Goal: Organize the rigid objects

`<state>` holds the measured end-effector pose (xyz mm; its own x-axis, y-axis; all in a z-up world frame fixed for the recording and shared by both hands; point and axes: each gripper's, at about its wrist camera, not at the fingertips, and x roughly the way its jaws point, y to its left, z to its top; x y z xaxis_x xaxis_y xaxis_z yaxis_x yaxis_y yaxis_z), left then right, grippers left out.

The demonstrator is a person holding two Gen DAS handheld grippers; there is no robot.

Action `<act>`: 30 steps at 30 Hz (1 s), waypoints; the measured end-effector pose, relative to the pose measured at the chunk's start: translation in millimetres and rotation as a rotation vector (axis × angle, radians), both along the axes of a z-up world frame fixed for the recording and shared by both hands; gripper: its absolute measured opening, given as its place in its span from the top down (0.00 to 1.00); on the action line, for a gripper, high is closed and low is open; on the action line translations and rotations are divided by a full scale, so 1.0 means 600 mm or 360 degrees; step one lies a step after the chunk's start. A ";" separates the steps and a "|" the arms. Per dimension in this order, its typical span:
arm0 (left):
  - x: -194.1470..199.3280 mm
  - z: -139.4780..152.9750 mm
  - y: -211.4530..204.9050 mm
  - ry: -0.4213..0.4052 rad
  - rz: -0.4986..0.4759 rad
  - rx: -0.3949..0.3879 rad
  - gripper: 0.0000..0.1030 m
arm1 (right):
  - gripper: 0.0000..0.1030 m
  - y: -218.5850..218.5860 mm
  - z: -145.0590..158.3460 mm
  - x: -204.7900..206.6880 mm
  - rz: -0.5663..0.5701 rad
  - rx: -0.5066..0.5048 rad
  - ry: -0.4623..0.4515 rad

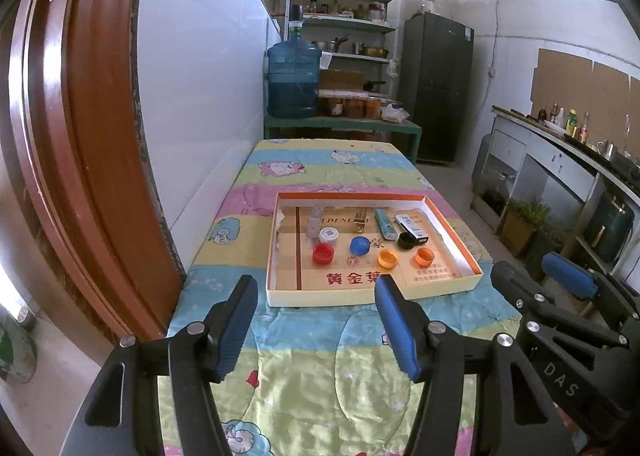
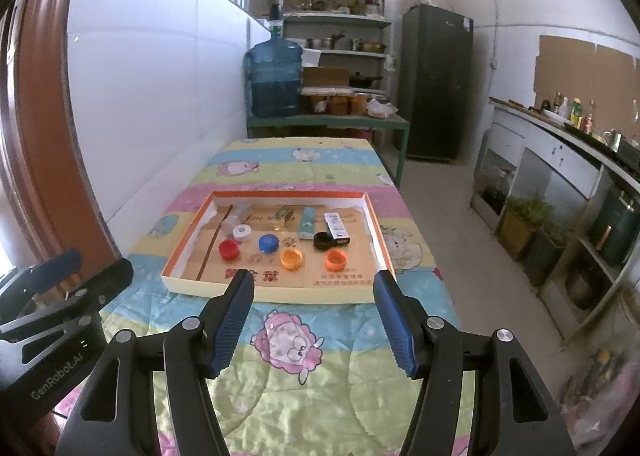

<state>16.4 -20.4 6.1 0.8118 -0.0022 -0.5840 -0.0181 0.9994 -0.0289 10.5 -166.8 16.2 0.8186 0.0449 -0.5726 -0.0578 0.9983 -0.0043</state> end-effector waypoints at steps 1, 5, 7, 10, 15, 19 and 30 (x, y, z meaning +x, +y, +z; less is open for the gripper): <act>0.002 -0.001 0.000 0.0000 0.0001 0.0002 0.41 | 0.38 0.000 0.000 0.002 0.0000 0.0001 0.0002; 0.005 -0.002 0.000 0.0006 -0.0002 0.0008 0.41 | 0.38 0.000 -0.001 0.004 -0.0001 0.0000 0.0004; 0.006 -0.005 0.000 0.0010 -0.0005 0.0012 0.41 | 0.38 0.000 -0.001 0.003 0.0000 0.0001 0.0003; 0.009 -0.006 0.000 0.0015 -0.0007 0.0015 0.41 | 0.38 0.000 -0.001 0.003 0.0001 0.0002 0.0003; 0.009 -0.006 -0.001 0.0016 -0.0003 0.0016 0.41 | 0.38 0.000 -0.001 0.004 0.0003 0.0002 0.0006; 0.011 -0.009 -0.001 0.0022 -0.0005 0.0022 0.41 | 0.38 0.000 -0.003 0.006 0.0003 0.0003 0.0008; 0.014 -0.011 0.000 0.0025 -0.0004 0.0025 0.41 | 0.38 0.002 -0.011 0.007 0.0003 0.0009 0.0015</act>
